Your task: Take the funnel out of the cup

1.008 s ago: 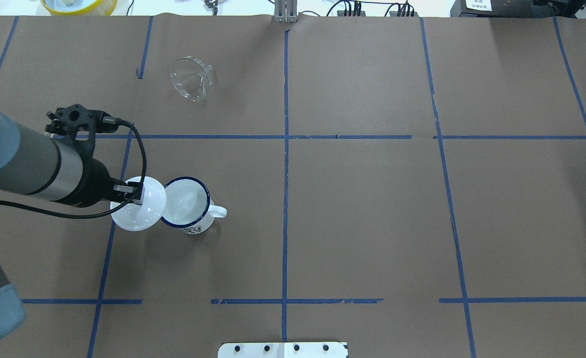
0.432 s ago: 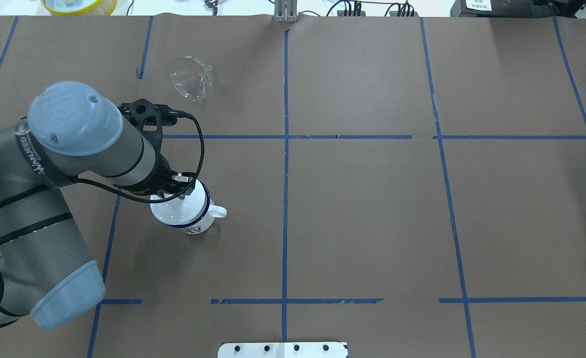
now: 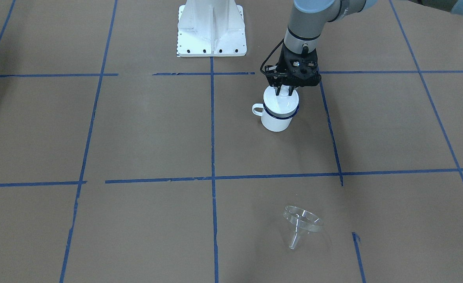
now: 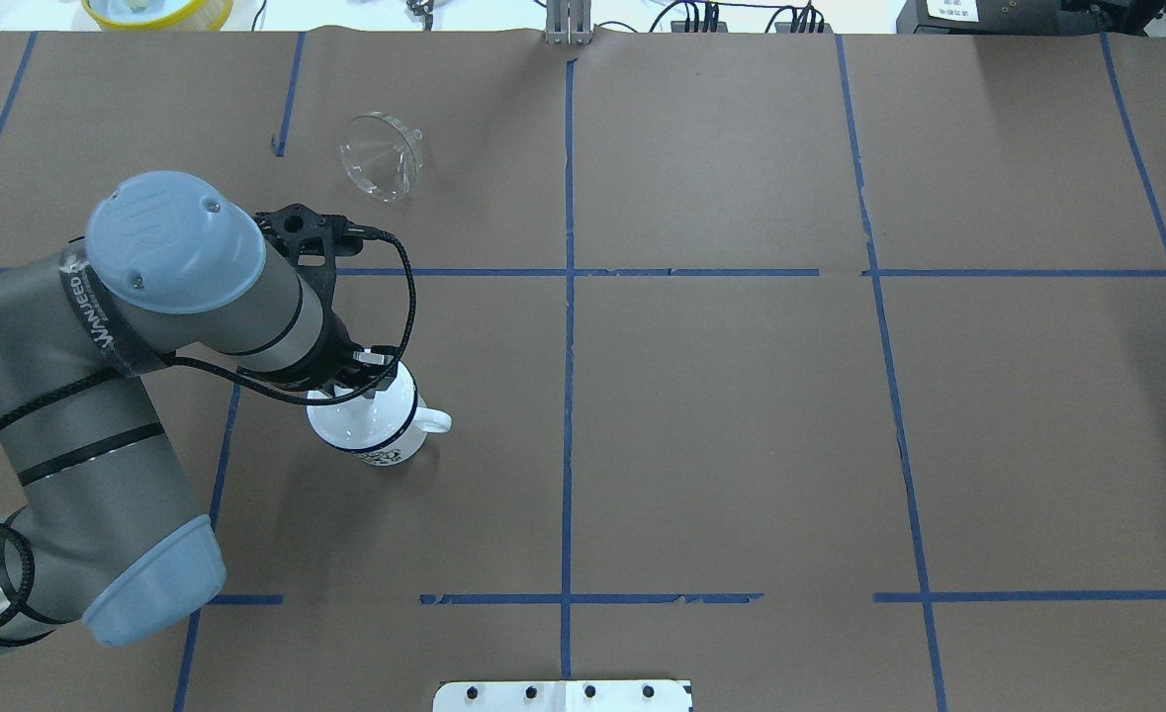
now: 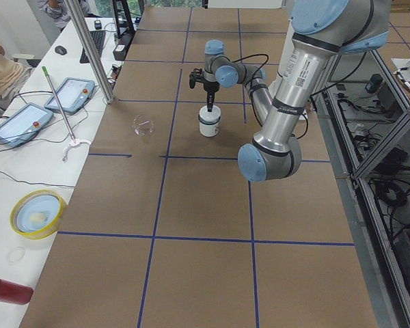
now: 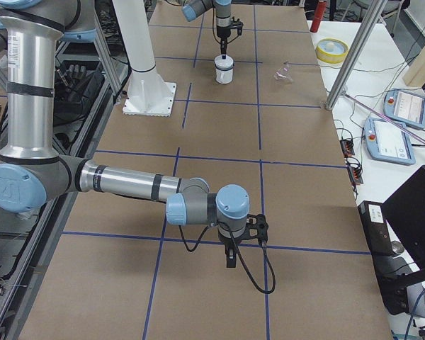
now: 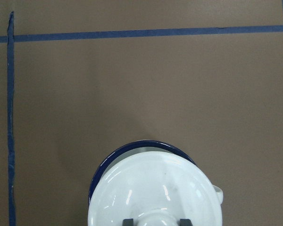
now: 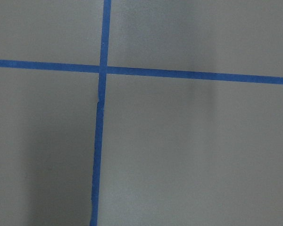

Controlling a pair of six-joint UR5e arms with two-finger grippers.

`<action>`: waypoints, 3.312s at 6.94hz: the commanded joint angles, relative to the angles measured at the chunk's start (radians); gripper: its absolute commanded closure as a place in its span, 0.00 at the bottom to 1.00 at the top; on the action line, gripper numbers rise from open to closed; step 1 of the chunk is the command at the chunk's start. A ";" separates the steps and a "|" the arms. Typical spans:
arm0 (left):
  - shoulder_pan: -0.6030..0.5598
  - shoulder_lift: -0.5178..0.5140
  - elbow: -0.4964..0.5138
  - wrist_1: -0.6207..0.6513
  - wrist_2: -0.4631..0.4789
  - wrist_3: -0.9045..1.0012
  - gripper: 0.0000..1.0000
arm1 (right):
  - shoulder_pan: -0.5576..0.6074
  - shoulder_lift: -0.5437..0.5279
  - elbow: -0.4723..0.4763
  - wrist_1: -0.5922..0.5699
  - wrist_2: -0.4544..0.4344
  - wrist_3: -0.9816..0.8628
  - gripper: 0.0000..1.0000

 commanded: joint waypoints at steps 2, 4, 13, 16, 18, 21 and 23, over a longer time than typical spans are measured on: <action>0.001 0.001 0.025 -0.030 0.002 0.001 1.00 | 0.000 0.000 0.000 0.000 0.000 0.000 0.00; 0.001 0.003 0.049 -0.057 0.002 0.002 1.00 | 0.000 0.000 0.000 0.000 0.000 0.000 0.00; -0.262 0.137 -0.089 -0.096 -0.181 0.381 0.00 | 0.000 0.000 0.000 0.000 0.000 0.000 0.00; -0.639 0.380 0.016 -0.116 -0.386 0.938 0.00 | 0.000 0.000 0.000 0.000 0.000 0.000 0.00; -0.780 0.477 0.151 -0.114 -0.432 1.042 0.00 | 0.000 0.000 0.000 0.000 0.000 0.000 0.00; -0.967 0.673 0.198 -0.226 -0.457 1.226 0.00 | 0.000 0.000 0.000 0.000 0.000 0.000 0.00; -0.986 0.667 0.225 -0.219 -0.451 1.220 0.00 | 0.000 0.000 0.000 0.000 0.000 0.000 0.00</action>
